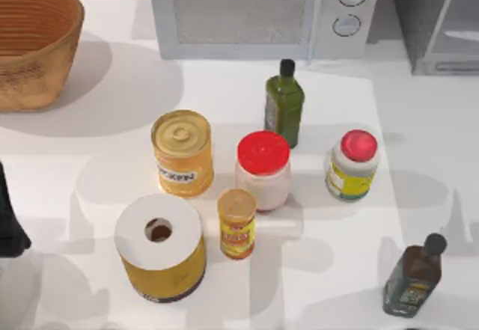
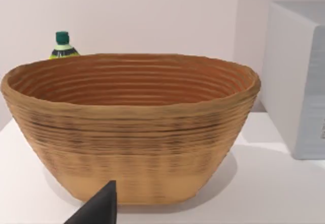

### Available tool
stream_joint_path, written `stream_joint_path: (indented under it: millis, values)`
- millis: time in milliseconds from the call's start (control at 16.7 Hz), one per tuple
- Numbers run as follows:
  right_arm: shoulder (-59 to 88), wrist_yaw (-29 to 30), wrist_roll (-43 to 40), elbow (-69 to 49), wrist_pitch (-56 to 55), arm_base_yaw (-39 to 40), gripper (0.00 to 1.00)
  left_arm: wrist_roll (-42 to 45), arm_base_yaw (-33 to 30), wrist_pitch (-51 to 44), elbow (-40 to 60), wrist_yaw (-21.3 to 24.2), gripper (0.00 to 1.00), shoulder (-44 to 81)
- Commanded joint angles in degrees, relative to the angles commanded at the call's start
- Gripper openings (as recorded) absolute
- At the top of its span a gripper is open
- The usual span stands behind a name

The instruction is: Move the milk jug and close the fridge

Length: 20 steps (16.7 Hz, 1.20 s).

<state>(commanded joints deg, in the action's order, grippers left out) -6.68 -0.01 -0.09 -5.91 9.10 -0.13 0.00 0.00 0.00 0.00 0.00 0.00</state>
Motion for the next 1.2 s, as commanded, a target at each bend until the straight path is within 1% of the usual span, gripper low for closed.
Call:
stream_joint_path:
  millis: [180,600,780,1020,1200]
  values:
    - [-6.8,0.0,-0.1,-5.6,11.8,0.0,1.00,0.0,0.0,0.0,0.0,0.0,1.00,0.0]
    - [-23.2,0.3,-0.4,-18.8,46.9,0.0,1.00,0.0,0.0,0.0,0.0,0.0,1.00,0.0]
    - [-29.7,0.3,-0.5,-24.1,60.0,0.0,1.00,0.0,0.0,0.0,0.0,0.0,1.00,0.0]
    - [-36.8,0.4,-0.6,-30.0,71.6,0.1,1.00,0.0,0.0,0.0,0.0,0.0,1.00,0.0]
    - [-39.4,0.4,-0.6,-32.1,75.1,0.1,1.00,0.0,0.0,0.0,0.0,0.0,1.00,0.0]
